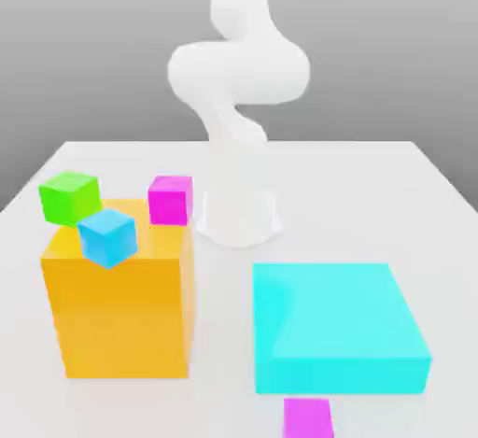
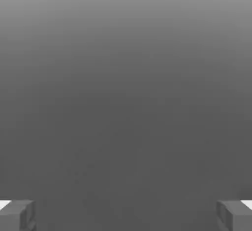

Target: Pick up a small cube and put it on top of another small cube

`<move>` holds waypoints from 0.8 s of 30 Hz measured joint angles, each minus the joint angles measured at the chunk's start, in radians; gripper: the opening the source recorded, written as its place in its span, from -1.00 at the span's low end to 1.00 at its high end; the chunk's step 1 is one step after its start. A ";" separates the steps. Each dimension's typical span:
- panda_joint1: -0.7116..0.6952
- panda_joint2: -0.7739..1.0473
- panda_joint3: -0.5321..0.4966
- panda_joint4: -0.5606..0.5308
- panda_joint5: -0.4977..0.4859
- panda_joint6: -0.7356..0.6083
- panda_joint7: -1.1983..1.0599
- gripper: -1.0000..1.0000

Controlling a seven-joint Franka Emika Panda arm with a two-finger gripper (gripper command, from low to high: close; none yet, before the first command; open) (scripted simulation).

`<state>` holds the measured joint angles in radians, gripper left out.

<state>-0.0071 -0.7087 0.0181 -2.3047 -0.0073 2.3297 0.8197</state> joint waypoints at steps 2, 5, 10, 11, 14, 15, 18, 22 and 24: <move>-0.005 0.077 0.015 -0.004 -0.007 0.025 0.017 0.00; -0.012 0.187 0.036 -0.010 -0.018 0.061 0.043 0.00; -0.020 0.369 0.068 -0.019 -0.040 0.119 0.087 0.00; -0.020 0.405 0.074 -0.021 -0.045 0.131 0.096 0.00; -0.019 0.514 0.087 -0.026 -0.060 0.167 0.124 0.00; -0.018 0.550 0.091 -0.028 -0.065 0.178 0.134 0.00; -0.010 0.659 0.099 -0.034 -0.078 0.214 0.160 0.00; 0.002 0.803 0.106 -0.041 -0.087 0.261 0.190 0.00; 0.010 0.875 0.108 -0.045 -0.088 0.285 0.202 0.00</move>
<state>0.0025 0.1666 0.1258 -2.3496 -0.0956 2.6147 1.0216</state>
